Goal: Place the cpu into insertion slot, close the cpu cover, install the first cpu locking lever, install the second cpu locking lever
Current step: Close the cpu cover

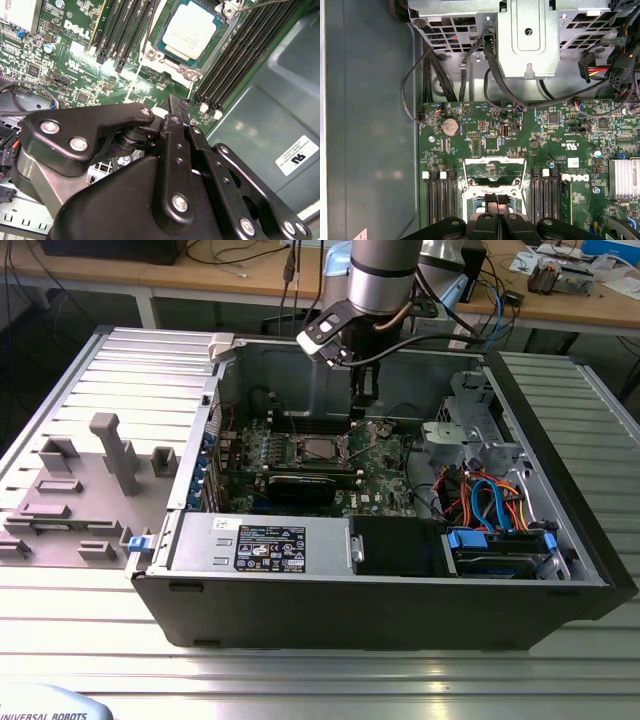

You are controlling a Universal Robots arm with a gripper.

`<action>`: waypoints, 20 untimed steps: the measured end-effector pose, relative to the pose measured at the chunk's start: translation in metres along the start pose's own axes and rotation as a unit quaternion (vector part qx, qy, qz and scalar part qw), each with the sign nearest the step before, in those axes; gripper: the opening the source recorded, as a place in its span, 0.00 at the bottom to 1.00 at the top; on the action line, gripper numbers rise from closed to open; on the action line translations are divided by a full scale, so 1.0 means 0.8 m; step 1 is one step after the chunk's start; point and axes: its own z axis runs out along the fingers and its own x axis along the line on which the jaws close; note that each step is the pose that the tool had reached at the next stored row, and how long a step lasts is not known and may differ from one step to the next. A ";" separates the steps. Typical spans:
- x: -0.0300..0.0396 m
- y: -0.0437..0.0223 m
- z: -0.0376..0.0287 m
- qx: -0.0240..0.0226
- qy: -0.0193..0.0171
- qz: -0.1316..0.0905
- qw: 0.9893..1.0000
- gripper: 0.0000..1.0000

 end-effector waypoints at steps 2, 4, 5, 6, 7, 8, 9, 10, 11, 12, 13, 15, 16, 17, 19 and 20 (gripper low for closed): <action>0.0000 0.0001 0.0000 0.000 0.000 0.000 1.000 0.11; 0.0000 0.0002 0.0000 0.000 0.000 0.000 1.000 0.11; 0.0001 0.0012 0.0002 0.000 0.000 0.000 1.000 0.11; 0.0001 0.0021 0.0005 0.000 0.000 0.000 1.000 0.11; 0.0001 0.0031 0.0013 0.000 0.000 0.000 1.000 0.11; 0.0001 0.0056 0.0032 0.001 0.000 0.000 1.000 0.11; 0.0001 0.0100 0.0072 0.002 0.000 0.000 1.000 0.11; 0.0003 0.0206 0.0114 0.004 0.000 0.000 1.000 0.11; 0.0004 0.0280 0.0131 0.006 0.000 0.000 1.000 0.11; 0.0006 0.0336 0.0145 0.008 0.000 -0.001 1.000 0.11; 0.0007 0.0393 0.0165 0.009 0.000 -0.002 1.000 0.11; 0.0008 0.0489 0.0196 0.011 0.000 -0.003 1.000 0.11; 0.0009 0.0523 0.0206 0.011 0.000 -0.004 1.000 0.11; 0.0009 0.0546 0.0213 0.011 0.000 -0.005 1.000 0.11; 0.0009 0.0578 0.0219 0.011 0.000 -0.006 1.000 0.11; 0.0010 0.0578 0.0220 0.011 0.000 -0.006 1.000 0.11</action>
